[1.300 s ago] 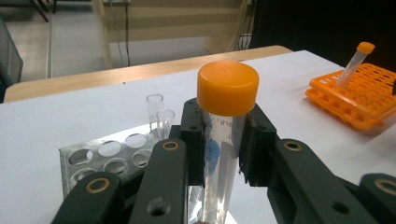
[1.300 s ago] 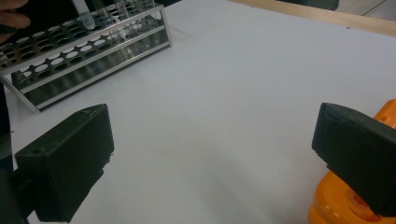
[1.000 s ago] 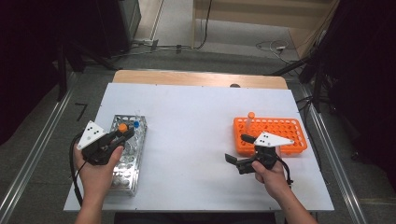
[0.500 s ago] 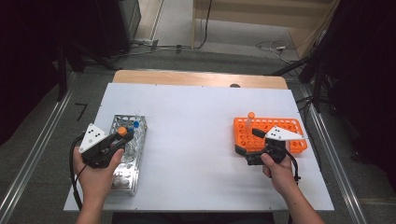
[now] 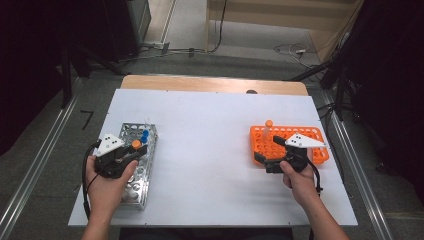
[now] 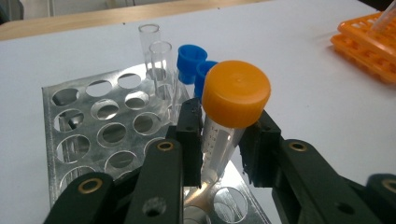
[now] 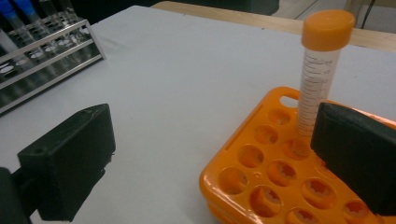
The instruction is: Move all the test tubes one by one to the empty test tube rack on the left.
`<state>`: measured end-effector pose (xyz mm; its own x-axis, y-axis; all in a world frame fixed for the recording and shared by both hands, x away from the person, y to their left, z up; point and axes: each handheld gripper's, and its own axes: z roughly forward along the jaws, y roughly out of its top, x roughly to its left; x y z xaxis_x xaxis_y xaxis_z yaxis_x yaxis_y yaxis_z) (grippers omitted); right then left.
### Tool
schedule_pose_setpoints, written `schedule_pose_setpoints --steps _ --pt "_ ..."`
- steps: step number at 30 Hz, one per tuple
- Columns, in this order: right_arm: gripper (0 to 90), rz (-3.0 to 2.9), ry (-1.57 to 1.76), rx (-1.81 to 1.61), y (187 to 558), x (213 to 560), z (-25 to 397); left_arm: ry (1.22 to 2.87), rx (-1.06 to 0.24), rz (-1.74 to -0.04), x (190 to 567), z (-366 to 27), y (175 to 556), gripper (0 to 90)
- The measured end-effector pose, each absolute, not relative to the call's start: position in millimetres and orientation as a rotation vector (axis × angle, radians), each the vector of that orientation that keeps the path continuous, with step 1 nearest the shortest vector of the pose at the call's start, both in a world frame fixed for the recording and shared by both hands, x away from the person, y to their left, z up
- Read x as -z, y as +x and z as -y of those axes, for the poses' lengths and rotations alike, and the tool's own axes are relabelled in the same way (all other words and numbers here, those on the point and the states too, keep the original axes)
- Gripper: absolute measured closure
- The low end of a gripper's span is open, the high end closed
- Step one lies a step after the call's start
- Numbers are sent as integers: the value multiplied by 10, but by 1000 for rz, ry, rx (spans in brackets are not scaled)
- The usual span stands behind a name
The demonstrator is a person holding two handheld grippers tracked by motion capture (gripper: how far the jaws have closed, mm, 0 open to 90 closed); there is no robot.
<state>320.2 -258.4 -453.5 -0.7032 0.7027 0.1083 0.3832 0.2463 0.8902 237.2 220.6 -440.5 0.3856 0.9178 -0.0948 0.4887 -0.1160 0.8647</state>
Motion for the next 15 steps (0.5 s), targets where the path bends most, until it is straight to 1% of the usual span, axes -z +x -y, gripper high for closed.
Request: schedule_pose_setpoints --steps 4,7,9,13,15 --pt "22 -2183 1062 -1430 3278 4555 2610 1753 -606 -1242 4399 -2204 2377 611" --pt "47 -2171 1093 -1400 3333 4577 2592 1723 -615 -1235 4380 -2205 2358 491" --pt "98 -2155 1121 -1373 3367 4584 2576 1698 -601 -1213 4368 -2221 2341 414" --pt "250 -2112 1182 -1340 3418 4607 2550 1654 -593 -1196 4345 -2229 2313 254" --pt "304 -2096 1205 -1320 3439 4626 2540 1638 -594 -1188 4330 -2224 2295 197"
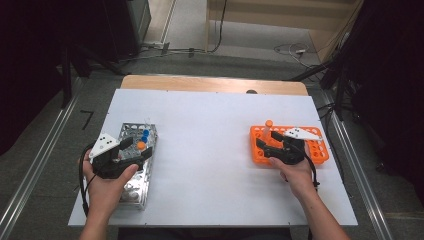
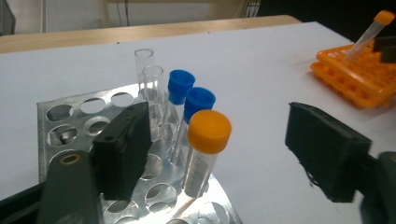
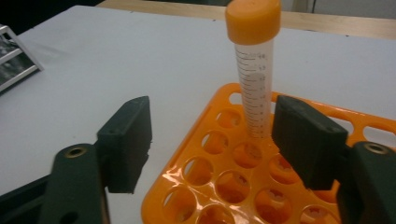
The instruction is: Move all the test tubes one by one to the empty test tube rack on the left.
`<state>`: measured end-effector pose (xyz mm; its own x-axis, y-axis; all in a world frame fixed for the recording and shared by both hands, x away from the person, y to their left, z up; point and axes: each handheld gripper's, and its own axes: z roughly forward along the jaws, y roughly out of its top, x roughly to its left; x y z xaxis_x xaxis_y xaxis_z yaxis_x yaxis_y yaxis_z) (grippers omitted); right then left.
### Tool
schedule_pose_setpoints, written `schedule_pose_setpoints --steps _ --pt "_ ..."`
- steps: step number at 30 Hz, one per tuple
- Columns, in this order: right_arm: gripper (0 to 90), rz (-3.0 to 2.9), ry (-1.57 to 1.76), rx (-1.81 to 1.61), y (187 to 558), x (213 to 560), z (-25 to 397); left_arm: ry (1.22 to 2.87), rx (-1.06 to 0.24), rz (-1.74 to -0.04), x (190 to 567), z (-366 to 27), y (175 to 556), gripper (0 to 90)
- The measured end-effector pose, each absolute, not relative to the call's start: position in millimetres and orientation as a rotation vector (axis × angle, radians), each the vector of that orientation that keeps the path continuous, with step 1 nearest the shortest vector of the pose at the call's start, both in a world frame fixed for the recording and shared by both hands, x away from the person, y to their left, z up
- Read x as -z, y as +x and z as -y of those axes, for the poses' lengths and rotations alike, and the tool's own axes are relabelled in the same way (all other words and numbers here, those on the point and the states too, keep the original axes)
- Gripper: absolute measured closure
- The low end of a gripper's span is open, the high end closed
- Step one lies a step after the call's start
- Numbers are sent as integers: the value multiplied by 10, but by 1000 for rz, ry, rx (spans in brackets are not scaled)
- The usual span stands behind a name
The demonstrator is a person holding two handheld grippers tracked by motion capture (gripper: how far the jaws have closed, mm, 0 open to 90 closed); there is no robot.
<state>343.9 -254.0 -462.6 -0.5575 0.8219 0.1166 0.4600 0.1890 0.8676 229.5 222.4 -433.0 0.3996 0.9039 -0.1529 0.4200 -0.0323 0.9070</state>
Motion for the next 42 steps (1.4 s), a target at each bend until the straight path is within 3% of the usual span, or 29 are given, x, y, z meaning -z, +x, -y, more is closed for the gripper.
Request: schedule_pose_setpoints --steps 4,10,21,29,42 --pt "425 -2086 1236 -1294 3494 4671 2538 1609 -593 -1162 4300 -2202 2260 118" --pt "534 -2067 1269 -1248 3567 4724 2525 1597 -583 -1110 4253 -2107 2218 102" --pt "607 -2010 1300 -1143 3655 4746 2422 1622 -547 -1053 4249 -1874 2216 102" --pt "723 -1950 1307 -1102 3700 4766 2342 1627 -535 -1035 4249 -1778 2212 103" --pt "728 -1874 1222 -1237 3545 4613 2443 1647 -507 -977 4234 -1623 2233 104"
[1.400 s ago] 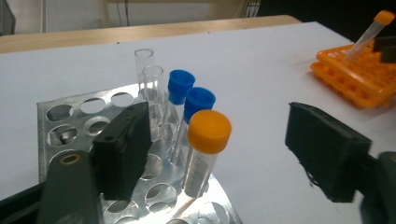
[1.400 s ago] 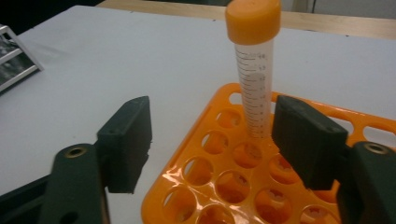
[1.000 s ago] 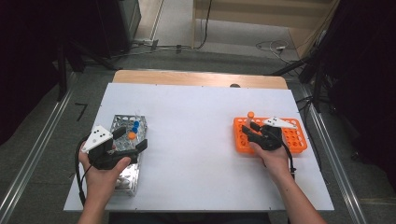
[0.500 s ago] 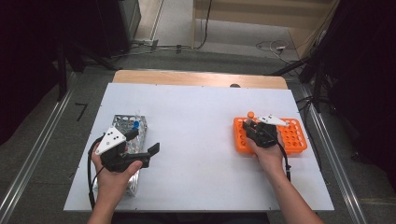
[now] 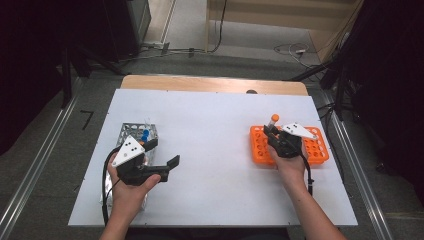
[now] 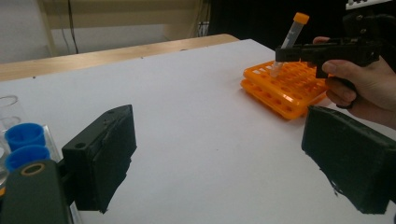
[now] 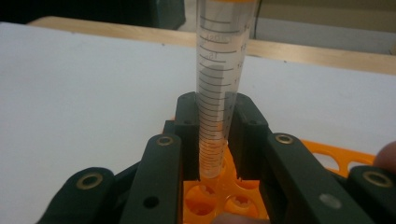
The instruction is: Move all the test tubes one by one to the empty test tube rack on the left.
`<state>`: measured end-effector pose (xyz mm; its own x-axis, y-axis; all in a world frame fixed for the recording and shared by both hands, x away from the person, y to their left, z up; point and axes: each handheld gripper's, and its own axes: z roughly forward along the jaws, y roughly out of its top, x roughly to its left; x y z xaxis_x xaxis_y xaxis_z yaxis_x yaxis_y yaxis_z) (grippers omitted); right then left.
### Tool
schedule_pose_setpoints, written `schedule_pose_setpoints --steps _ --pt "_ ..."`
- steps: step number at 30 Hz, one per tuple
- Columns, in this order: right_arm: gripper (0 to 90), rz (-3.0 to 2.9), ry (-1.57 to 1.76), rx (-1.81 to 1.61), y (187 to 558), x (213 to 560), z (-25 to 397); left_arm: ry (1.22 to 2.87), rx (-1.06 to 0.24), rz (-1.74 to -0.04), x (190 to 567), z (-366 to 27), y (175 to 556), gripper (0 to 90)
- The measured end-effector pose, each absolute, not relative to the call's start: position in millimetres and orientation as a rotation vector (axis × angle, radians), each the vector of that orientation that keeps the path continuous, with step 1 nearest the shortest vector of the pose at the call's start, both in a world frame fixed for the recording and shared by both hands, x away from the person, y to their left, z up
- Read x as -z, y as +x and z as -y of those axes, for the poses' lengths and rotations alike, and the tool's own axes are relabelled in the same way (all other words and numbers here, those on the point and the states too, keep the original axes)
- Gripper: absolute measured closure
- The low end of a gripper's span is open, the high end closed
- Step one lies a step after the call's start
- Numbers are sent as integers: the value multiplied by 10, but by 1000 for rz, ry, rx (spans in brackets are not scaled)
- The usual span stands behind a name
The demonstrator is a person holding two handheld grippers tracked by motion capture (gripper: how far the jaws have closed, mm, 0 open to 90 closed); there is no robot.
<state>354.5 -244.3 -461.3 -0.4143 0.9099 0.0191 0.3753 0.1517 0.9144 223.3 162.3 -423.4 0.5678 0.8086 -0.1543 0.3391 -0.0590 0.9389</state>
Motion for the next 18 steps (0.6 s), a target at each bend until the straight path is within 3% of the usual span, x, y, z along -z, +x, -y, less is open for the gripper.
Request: schedule_pose_setpoints --steps 10,18 --pt "729 -1965 1139 -1313 3306 4504 2413 1660 -465 -912 4217 -1458 2310 102" --pt "729 -2079 1064 -1380 3092 4489 2258 1675 -421 -863 4230 -1299 2352 11"
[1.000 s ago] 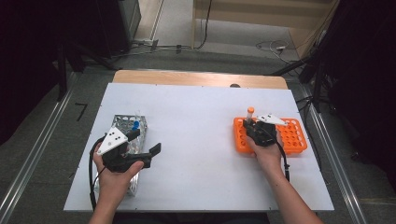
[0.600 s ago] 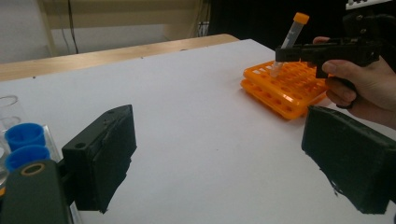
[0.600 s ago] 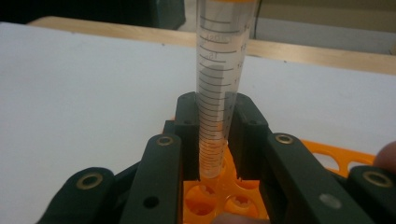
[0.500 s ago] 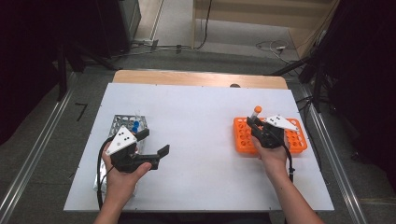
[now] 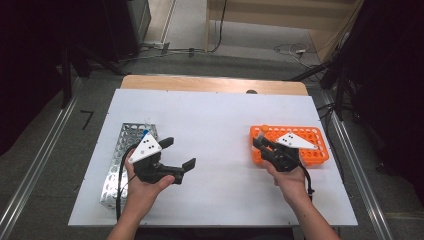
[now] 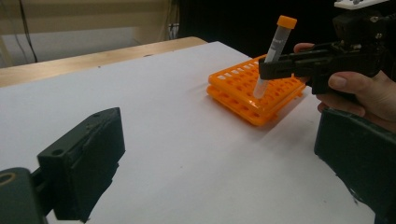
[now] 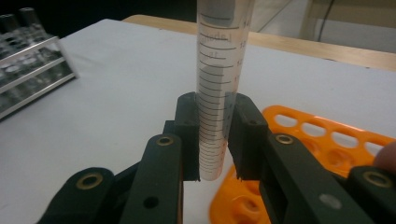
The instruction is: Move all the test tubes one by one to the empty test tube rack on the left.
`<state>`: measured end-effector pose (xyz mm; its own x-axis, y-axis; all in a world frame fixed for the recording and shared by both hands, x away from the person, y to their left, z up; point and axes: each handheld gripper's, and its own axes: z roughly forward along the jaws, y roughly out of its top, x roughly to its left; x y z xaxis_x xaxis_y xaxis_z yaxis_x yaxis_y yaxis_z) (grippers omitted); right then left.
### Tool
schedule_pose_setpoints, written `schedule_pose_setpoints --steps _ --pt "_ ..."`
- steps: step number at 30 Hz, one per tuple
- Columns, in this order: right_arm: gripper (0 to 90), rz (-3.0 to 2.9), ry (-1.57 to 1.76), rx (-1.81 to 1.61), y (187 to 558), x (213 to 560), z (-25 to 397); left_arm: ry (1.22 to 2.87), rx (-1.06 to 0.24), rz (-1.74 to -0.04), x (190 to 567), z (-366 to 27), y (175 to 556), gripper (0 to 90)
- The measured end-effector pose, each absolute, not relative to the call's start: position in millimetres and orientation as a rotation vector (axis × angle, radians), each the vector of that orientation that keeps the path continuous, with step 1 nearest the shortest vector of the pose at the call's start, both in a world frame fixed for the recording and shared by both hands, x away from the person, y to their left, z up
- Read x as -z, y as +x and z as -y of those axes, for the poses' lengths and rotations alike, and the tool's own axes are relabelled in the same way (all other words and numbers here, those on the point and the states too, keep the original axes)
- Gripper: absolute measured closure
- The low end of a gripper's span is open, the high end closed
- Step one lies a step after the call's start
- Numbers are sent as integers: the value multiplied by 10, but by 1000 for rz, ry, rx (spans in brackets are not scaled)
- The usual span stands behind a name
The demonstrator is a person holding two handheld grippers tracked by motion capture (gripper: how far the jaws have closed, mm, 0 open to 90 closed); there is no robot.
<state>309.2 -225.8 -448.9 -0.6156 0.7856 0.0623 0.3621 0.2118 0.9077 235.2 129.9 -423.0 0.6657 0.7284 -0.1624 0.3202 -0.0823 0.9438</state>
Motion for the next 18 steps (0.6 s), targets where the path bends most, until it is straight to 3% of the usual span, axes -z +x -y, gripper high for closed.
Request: schedule_pose_setpoints --steps 11,18 --pt "728 -2228 912 -1462 2807 4457 1917 1701 -362 -819 4278 -1068 2357 2" --pt "729 -2309 811 -1487 2648 4468 1700 1684 -336 -777 4283 -981 2344 91"
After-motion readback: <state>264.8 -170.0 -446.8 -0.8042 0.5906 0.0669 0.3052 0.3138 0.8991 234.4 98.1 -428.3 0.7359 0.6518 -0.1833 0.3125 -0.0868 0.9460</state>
